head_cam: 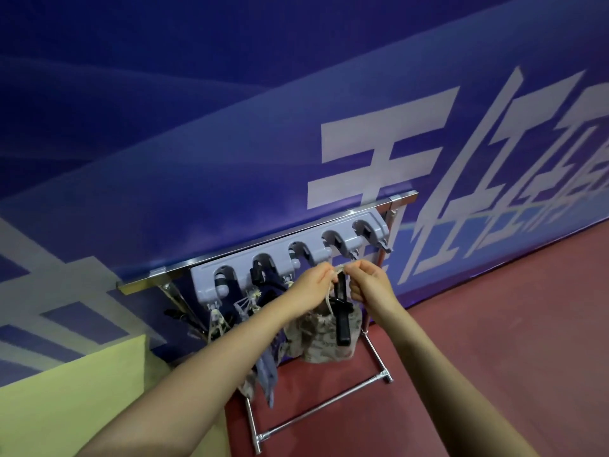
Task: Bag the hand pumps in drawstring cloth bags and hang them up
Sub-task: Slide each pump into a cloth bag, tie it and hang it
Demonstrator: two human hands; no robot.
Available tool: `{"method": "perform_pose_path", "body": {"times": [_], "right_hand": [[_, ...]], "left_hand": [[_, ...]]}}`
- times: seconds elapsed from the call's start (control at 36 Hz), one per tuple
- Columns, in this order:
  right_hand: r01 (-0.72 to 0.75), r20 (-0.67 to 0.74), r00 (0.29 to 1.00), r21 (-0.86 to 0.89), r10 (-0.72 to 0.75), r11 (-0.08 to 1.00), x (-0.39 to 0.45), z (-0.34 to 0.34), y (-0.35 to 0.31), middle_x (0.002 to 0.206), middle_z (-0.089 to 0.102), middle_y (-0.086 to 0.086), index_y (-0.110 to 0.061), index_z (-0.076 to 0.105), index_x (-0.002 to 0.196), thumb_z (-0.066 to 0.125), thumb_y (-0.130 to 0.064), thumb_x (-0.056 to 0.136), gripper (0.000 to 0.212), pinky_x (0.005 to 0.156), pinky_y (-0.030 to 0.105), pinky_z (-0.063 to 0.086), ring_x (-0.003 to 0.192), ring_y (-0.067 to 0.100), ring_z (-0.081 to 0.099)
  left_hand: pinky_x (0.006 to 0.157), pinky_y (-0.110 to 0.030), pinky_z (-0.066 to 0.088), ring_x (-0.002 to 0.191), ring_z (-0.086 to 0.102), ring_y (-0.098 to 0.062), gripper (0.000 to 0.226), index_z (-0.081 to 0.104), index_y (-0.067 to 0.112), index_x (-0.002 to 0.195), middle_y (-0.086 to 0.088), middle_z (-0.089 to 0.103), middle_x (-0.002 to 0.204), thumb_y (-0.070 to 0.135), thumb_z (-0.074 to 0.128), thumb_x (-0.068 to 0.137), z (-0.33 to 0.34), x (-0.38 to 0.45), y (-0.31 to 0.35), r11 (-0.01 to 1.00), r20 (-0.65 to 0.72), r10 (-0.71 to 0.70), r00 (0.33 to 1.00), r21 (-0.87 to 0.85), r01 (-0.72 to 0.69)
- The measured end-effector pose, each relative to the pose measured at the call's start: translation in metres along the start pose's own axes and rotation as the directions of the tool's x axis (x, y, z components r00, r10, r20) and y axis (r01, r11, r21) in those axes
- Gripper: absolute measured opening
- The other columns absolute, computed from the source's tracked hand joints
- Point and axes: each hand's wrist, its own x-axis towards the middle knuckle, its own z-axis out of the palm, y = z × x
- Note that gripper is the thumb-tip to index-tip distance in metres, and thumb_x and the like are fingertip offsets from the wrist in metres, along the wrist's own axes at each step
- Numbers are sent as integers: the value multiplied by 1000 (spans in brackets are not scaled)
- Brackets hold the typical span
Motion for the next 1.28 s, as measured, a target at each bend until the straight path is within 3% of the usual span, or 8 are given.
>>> {"method": "perform_pose_path", "body": {"times": [0.14, 0.25, 0.53, 0.67, 0.78, 0.97, 1.22, 1.28], "right_hand": [[-22, -38, 999, -81, 19, 996, 25, 4, 8, 50, 36, -2, -13, 55, 68, 56, -11, 94, 26, 43, 25, 23, 43, 11, 29], [-58, -53, 997, -143, 51, 988, 37, 9, 17, 48, 41, -4, -13, 56, 70, 58, -12, 92, 23, 47, 26, 26, 44, 10, 33], [-155, -72, 987, -137, 146, 978, 44, 20, 30, 48, 45, -5, -11, 55, 70, 56, -11, 93, 23, 48, 20, 33, 52, 12, 39], [-171, -104, 982, -133, 158, 976, 39, 19, 39, 66, 54, 1, -13, 61, 77, 60, -17, 93, 17, 54, 15, 40, 62, 11, 49], [-118, -134, 987, -198, 92, 973, 31, 18, 36, 67, 61, 0, -14, 65, 74, 62, -16, 92, 18, 54, 13, 42, 62, 8, 54], [-59, -206, 979, -299, -4, 952, 17, 25, 34, 100, 70, 7, -11, 69, 102, 63, -24, 92, 18, 86, 33, 49, 95, 19, 63], [249, -195, 929, -299, -315, 921, -40, 92, 20, 84, 60, 0, -16, 58, 91, 55, -17, 94, 5, 70, 22, 44, 76, 10, 55], [273, -118, 943, -263, -312, 925, -56, 116, 24, 78, 57, -1, -14, 58, 89, 53, -16, 96, 9, 66, 20, 41, 68, 8, 51]], "left_hand": [[69, -30, 38, 81, 54, -19, 24, 52, 18, 87, -4, 62, 93, 22, 34, 103, -6, 23, -10, 995, -9, -70, 997, 76, 71], [82, -38, 49, 91, 62, -27, 23, 54, 16, 87, -8, 68, 101, 18, 35, 101, -4, 33, -16, 973, -55, -140, 989, 175, 148], [58, -34, 37, 77, 58, -33, 28, 59, 10, 89, -13, 63, 83, 20, 36, 100, 2, 33, -27, 888, -126, -65, 990, 445, 115], [63, -38, 43, 77, 59, -33, 26, 59, 12, 77, -11, 62, 77, 14, 42, 97, 0, 30, -27, 923, -126, -50, 991, 374, 94], [78, -33, 47, 94, 63, -26, 25, 71, 11, 102, -10, 71, 104, 16, 47, 97, -9, 23, -28, 960, -78, -25, 997, 275, 46], [92, -31, 48, 105, 63, -20, 30, 70, 7, 112, -8, 70, 113, 16, 44, 101, -29, -13, -29, 996, -142, -20, 990, 80, 31], [79, -40, 55, 87, 68, -27, 28, 70, 21, 96, 7, 70, 86, 14, 44, 100, -69, -93, -69, 986, -312, -95, 945, -163, 46], [71, -28, 53, 78, 67, -13, 28, 69, 21, 94, 8, 69, 83, 13, 43, 100, -76, -120, -81, 979, -350, -111, 930, -202, 41]]}}
